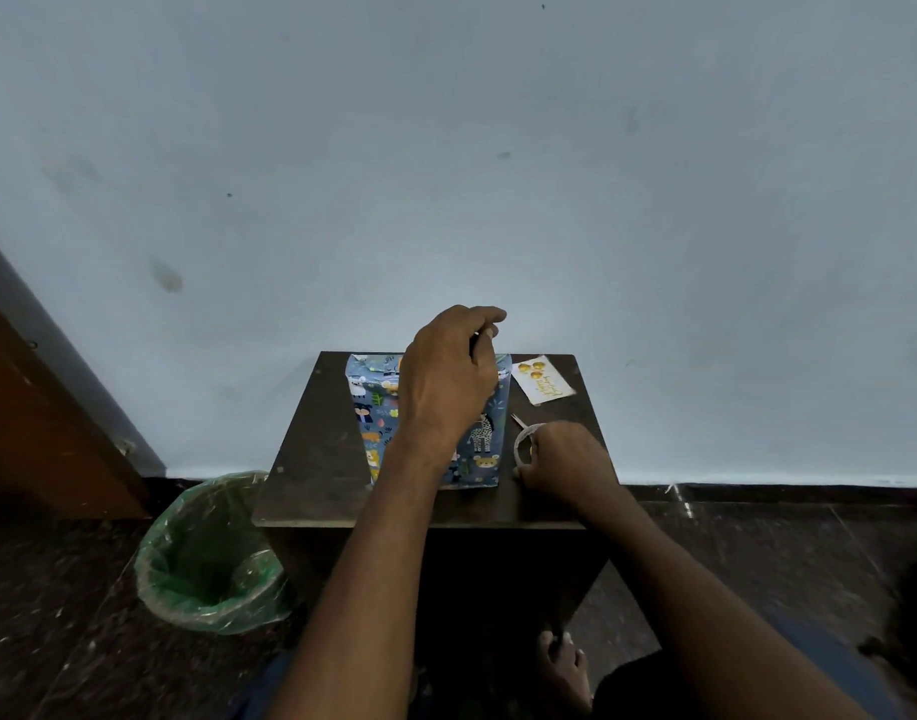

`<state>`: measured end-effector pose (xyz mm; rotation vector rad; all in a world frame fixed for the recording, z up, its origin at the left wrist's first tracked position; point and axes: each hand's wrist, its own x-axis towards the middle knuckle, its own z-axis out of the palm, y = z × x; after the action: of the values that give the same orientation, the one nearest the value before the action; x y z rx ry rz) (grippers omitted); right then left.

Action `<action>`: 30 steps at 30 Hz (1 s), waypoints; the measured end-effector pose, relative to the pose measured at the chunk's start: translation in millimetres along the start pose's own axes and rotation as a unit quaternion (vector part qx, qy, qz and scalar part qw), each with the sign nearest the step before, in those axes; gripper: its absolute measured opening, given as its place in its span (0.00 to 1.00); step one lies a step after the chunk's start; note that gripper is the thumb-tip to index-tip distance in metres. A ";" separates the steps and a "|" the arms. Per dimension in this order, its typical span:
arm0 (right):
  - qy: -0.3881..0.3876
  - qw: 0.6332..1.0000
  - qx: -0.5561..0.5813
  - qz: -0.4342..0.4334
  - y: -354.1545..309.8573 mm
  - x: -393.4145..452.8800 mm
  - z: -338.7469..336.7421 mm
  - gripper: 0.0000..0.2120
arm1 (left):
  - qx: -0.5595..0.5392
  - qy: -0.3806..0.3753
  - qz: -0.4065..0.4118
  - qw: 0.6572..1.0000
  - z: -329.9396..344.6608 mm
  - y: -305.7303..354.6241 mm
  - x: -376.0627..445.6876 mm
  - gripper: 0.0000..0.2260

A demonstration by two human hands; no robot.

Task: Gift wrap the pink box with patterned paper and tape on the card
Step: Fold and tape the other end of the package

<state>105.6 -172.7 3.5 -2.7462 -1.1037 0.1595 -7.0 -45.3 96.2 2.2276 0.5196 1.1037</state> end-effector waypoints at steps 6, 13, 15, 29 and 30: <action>0.063 0.994 0.084 0.015 -4.2 -1.7 -9.5 0.15 | -0.016 -0.003 0.002 1.000 -2.8 0.2 -0.3 0.12; 0.181 0.886 0.426 0.009 -8.3 -14.8 -42.1 0.07 | -0.029 -0.014 -0.006 0.999 -2.7 -0.6 1.4 0.10; 0.157 0.806 0.570 -0.018 -9.2 -18.2 -53.5 0.04 | -0.028 -0.021 -0.007 0.999 -3.5 0.0 1.2 0.10; 0.043 0.482 0.873 -0.060 -18.7 -23.3 -83.4 0.14 | 0.001 -0.095 -0.031 0.995 -9.9 8.9 1.0 0.12; 0.044 0.488 0.870 -0.060 -18.4 -23.4 -83.2 0.14 | -0.019 -0.096 -0.035 0.995 -10.1 8.0 1.3 0.12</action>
<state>90.1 -186.3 89.4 -0.7398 -0.3897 0.6347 -13.8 -47.2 107.1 2.2355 0.4874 0.8449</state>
